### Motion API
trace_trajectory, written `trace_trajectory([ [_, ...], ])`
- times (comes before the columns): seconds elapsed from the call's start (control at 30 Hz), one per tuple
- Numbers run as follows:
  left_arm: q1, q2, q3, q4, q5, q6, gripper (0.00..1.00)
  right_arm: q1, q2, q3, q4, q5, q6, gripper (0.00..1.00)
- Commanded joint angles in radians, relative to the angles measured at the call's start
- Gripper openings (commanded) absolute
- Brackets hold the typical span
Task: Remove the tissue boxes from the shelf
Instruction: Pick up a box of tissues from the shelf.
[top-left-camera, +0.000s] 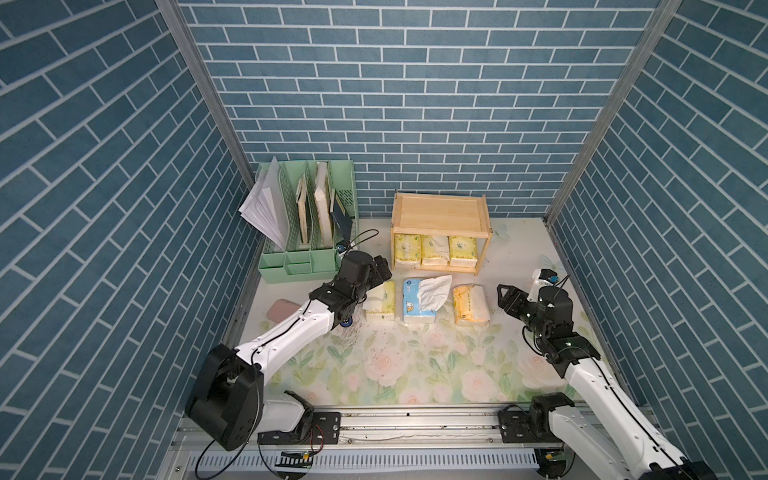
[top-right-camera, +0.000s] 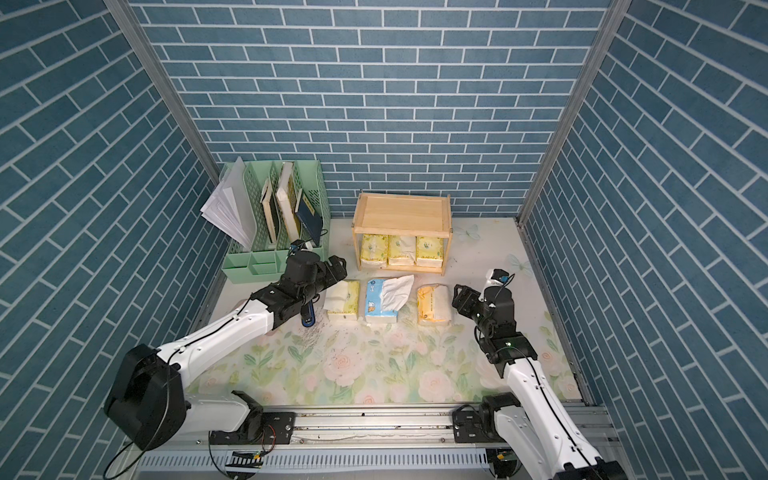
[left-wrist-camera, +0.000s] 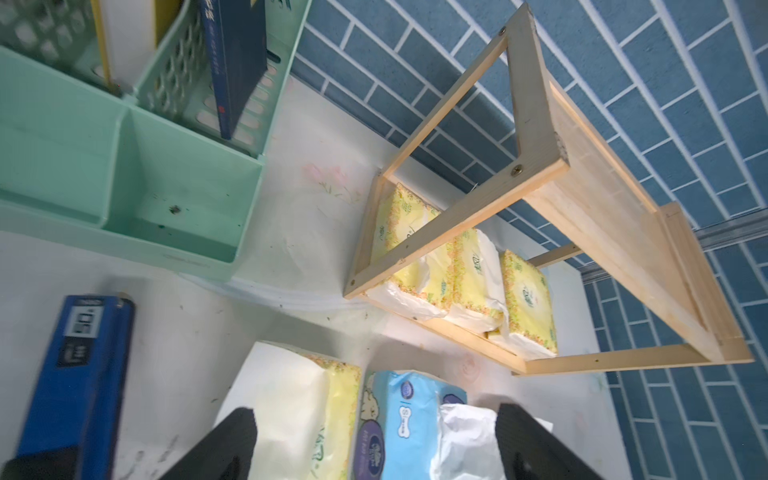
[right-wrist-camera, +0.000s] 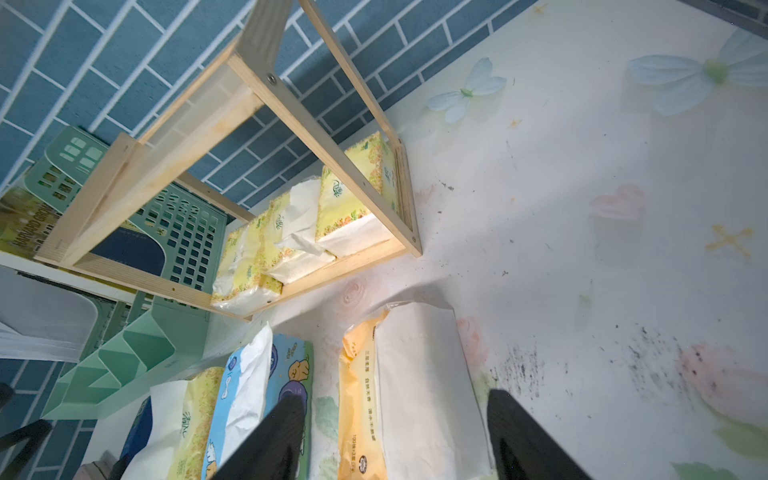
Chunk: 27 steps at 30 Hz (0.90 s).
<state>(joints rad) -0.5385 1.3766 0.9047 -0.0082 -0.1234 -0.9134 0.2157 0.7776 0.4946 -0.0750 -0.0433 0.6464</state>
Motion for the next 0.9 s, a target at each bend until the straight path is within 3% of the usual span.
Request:
trace_trajectory([
  [0.0,0.01,0.052,0.015,0.072,0.097,-0.178,0.91,-0.003,-0.041,0.034,-0.005,0.027,-0.016,0.75],
  [0.23,0.011,0.175,0.038,0.182,0.176,-0.342,0.74,-0.003,-0.092,0.03,-0.008,0.05,-0.013,0.76],
  [0.5,0.007,0.275,0.086,0.22,0.133,-0.439,0.57,-0.004,-0.139,0.002,-0.006,0.081,-0.011,0.78],
  [0.87,-0.026,0.426,0.165,0.305,0.111,-0.584,0.55,-0.006,-0.169,-0.007,0.007,0.087,-0.009,0.79],
])
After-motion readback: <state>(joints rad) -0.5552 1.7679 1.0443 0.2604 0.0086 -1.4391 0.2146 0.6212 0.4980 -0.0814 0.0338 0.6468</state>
